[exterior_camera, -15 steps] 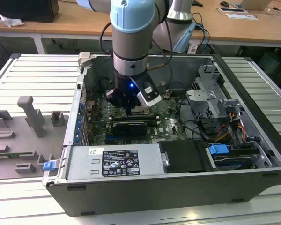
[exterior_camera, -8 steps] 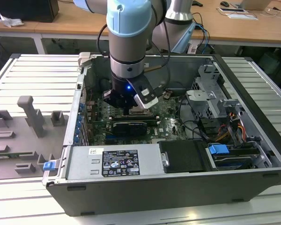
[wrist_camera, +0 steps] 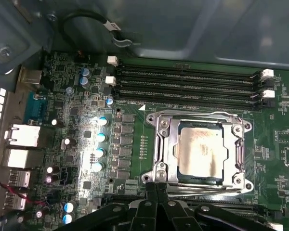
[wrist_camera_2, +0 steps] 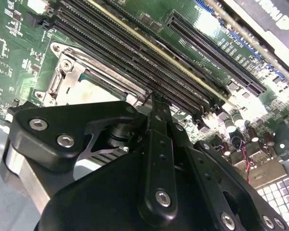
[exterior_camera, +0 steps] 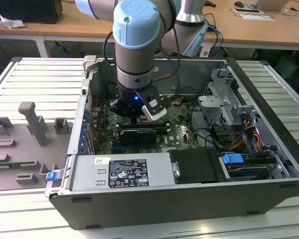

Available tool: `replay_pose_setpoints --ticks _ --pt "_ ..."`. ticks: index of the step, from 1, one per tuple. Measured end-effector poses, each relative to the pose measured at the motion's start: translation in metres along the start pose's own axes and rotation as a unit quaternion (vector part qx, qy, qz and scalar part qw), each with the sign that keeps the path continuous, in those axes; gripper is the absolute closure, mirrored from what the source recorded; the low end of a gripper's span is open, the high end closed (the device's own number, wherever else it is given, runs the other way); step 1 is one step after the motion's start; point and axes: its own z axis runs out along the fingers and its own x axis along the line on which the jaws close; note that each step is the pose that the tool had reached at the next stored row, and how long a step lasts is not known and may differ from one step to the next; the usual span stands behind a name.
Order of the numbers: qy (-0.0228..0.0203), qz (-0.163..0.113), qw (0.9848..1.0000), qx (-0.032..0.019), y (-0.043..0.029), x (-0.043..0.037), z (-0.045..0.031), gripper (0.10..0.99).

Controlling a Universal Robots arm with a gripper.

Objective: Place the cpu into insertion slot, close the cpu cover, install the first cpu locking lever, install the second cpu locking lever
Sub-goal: 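Install the second cpu locking lever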

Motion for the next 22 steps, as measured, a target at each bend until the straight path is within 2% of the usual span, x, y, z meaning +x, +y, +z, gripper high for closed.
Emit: replay_pose_setpoints --ticks 3,5,10,17,22 --pt "-0.0005 0.0 1.0 -0.0052 -0.0015 0.0001 0.0016 0.98" --pt "-0.0011 0.0 0.9999 -0.0116 -0.0045 0.0004 0.002 0.98" --pt "-0.0022 0.0 0.9998 -0.02 -0.0071 0.0009 0.0034 0.98" --pt "-0.0032 0.0 0.9996 -0.0294 -0.0076 0.0041 0.007 0.98" --pt "-0.0032 0.0 0.9995 -0.0302 -0.008 0.0056 0.0092 0.98"
